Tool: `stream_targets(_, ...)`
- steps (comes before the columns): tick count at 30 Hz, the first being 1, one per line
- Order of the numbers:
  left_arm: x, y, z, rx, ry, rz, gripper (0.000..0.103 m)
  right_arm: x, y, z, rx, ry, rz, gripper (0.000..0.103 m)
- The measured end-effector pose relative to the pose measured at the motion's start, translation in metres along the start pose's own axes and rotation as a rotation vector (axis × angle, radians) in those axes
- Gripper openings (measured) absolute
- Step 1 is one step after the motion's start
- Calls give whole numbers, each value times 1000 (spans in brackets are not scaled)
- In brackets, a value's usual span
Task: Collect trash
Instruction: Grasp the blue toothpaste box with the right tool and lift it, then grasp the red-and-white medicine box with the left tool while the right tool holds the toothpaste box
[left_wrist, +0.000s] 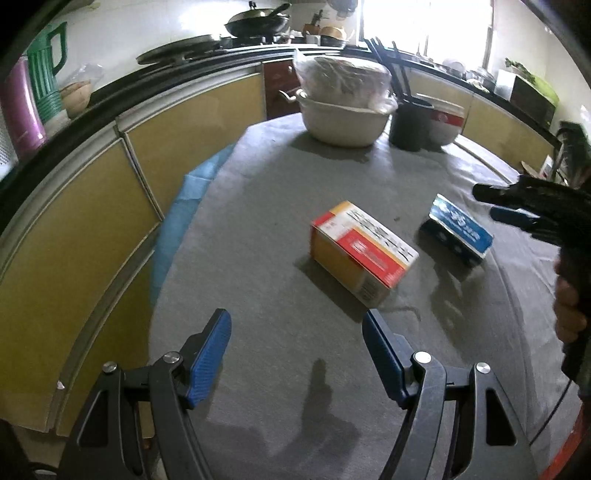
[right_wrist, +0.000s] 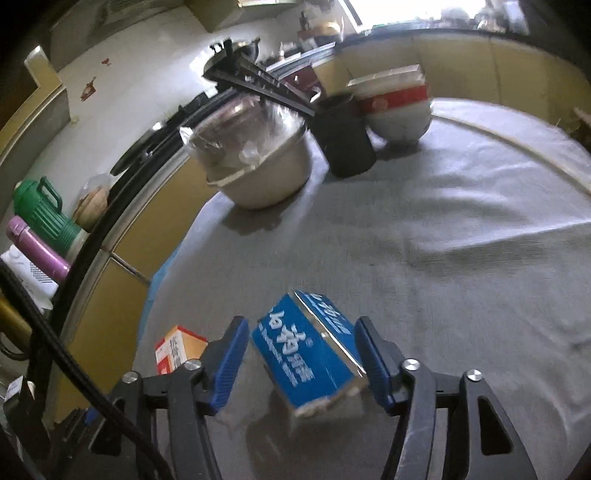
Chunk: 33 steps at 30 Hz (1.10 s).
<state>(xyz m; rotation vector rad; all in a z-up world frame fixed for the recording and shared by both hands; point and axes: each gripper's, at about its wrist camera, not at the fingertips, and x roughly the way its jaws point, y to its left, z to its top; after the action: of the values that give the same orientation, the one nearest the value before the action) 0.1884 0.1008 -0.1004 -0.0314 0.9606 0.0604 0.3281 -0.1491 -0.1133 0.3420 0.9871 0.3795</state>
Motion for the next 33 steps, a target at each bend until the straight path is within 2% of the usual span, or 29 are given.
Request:
stream_targets(5, 2, 7, 1, -14, 4, 7, 74, 26, 5, 3, -7, 78, 18, 65)
stream_targets(8, 4, 9, 0, -26, 9, 5, 74, 28, 22, -7, -101, 94, 3, 65)
stream_targets(12, 4, 12, 1, -39, 13, 3, 74, 29, 42, -24, -227, 116, -55, 66)
stream_targets(16, 3, 14, 1, -49, 14, 9, 74, 39, 59, -38, -340, 127, -178, 68)
stream_targets(20, 1, 15, 4, -60, 18, 11, 74, 39, 62, -44, -341, 91, -231, 68)
stream_targets(23, -1, 13, 8, -66, 19, 8, 74, 34, 60, -49, -332, 42, -243, 64)
stream_targets(25, -3, 9, 15, -65, 14, 2, 74, 21, 56, -54, -291, 23, -223, 59)
stream_targets(29, 0, -2, 33, -76, 15, -15, 75, -3, 39, -66, -217, 1, -183, 59)
stream_targets(33, 18, -11, 53, -158, 64, -46, 75, -30, 30, -88, -192, -26, -172, 59)
